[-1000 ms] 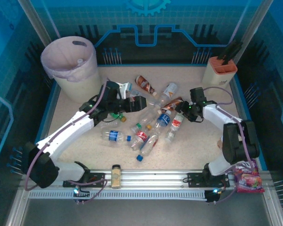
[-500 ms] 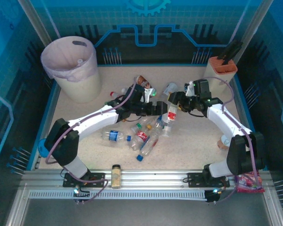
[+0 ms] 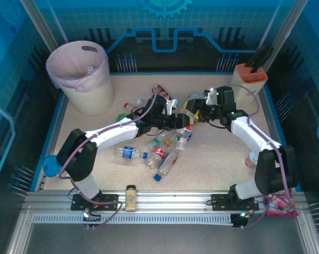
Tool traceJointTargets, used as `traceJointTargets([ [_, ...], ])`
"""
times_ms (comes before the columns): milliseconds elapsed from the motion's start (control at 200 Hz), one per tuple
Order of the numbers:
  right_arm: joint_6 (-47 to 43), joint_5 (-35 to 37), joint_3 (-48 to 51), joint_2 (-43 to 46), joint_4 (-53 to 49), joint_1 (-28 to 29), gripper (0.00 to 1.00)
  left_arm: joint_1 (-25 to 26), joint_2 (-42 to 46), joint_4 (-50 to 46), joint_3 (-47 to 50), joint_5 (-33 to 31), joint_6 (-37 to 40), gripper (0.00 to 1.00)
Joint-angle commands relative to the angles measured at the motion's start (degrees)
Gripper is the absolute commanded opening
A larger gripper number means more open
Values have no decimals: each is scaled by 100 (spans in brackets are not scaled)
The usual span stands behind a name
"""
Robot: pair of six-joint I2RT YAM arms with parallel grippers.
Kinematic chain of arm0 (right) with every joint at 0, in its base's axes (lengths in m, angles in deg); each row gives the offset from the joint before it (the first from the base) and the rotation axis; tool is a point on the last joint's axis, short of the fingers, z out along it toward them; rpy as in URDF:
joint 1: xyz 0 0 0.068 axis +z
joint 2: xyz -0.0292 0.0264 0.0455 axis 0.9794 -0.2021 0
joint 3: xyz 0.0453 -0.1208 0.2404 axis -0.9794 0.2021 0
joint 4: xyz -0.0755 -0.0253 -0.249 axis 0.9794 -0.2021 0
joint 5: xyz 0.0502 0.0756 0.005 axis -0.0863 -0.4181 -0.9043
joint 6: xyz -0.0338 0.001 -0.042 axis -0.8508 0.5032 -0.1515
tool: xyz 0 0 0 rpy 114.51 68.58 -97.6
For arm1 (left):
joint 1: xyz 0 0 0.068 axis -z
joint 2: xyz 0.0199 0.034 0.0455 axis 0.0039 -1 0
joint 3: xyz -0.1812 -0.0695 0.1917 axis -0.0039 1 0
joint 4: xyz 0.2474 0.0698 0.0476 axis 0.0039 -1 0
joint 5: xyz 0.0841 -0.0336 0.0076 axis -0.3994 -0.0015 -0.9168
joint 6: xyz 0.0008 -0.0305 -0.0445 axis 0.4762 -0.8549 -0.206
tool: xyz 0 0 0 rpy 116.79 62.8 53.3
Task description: Put the plastic bottles in the bin
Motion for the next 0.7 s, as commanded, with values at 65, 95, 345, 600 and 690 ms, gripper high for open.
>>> traceJointTargets([
  [65, 182, -140, -5, -99, 330, 113, 63, 36, -129, 95, -143, 120, -24, 54],
  [95, 198, -153, -17, -108, 319, 105, 67, 33, -137, 81, -149, 119, -13, 54],
  [345, 88, -75, -202, 7, -103, -93, 88, -35, -187, -67, -255, 108, 63, 54],
  [600, -378, -103, -398, 376, -894, -544, 100, -283, -58, -741, -536, -20, 509, 53],
  [690, -602, -85, -342, 516, -1172, -731, 100, -499, 184, -1179, -673, -259, 849, 49],
])
